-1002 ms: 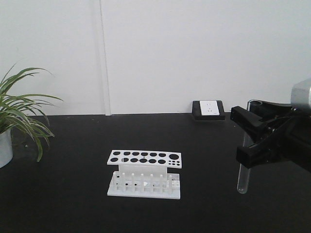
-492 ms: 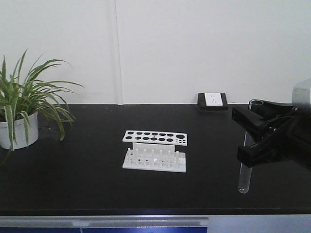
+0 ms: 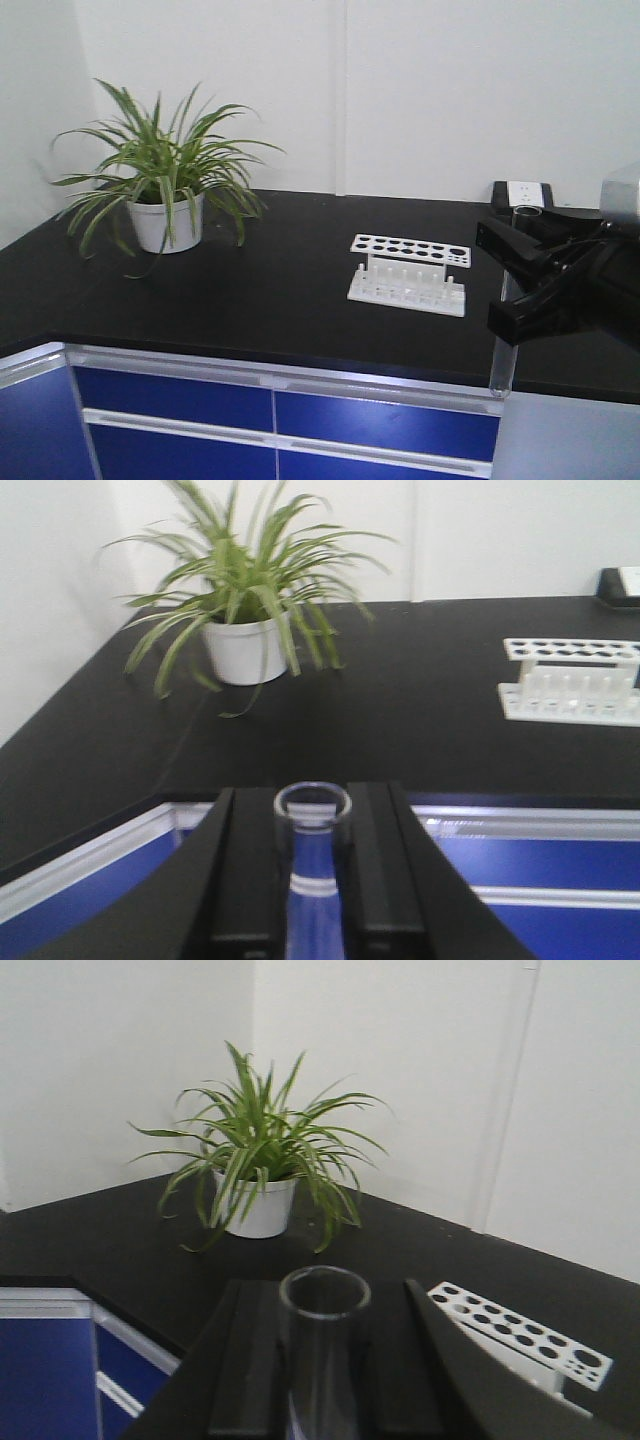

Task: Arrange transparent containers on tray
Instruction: 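Drive the base to the counter with the yellow tray, holding both tubes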

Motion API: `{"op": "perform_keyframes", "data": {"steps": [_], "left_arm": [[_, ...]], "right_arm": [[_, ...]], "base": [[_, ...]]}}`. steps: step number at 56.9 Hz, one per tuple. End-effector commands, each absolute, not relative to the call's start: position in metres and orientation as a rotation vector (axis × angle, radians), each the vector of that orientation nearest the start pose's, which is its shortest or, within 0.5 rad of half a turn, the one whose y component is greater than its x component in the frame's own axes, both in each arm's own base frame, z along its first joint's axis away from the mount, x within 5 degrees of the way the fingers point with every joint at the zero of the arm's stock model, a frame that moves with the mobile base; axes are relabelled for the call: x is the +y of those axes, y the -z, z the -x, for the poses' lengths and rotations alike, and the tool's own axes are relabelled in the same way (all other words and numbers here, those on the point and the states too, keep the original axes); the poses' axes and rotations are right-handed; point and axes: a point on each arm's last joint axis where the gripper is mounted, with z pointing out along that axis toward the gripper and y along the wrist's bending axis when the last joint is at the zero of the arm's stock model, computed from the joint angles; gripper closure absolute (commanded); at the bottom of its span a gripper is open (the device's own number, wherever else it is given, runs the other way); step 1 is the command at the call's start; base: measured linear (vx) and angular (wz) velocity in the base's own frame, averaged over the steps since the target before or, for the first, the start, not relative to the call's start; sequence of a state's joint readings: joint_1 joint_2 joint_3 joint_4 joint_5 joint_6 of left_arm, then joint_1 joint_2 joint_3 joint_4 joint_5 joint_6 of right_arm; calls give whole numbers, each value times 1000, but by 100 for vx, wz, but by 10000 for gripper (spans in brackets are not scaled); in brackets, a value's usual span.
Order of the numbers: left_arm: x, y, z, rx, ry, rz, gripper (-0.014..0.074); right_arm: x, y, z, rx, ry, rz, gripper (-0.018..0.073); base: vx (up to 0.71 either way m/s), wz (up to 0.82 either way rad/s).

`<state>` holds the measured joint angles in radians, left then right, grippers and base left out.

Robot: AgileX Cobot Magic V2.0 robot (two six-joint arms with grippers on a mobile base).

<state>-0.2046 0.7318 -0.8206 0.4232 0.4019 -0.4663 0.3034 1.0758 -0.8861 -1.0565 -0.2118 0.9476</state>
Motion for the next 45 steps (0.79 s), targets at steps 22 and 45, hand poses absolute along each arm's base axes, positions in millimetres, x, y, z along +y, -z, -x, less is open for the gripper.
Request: {"op": "perform_keyframes", "data": {"steps": [22, 45], "left_arm": [[-18, -405, -146, 1665, 90, -22, 600], [-18, -405, -146, 1665, 90, -22, 600]], "right_arm": [[88, -402, -219, 1439, -331, 463, 572], [88, -402, -219, 1439, -331, 463, 572]], "base": [[-31, 44], [-31, 43]]}}
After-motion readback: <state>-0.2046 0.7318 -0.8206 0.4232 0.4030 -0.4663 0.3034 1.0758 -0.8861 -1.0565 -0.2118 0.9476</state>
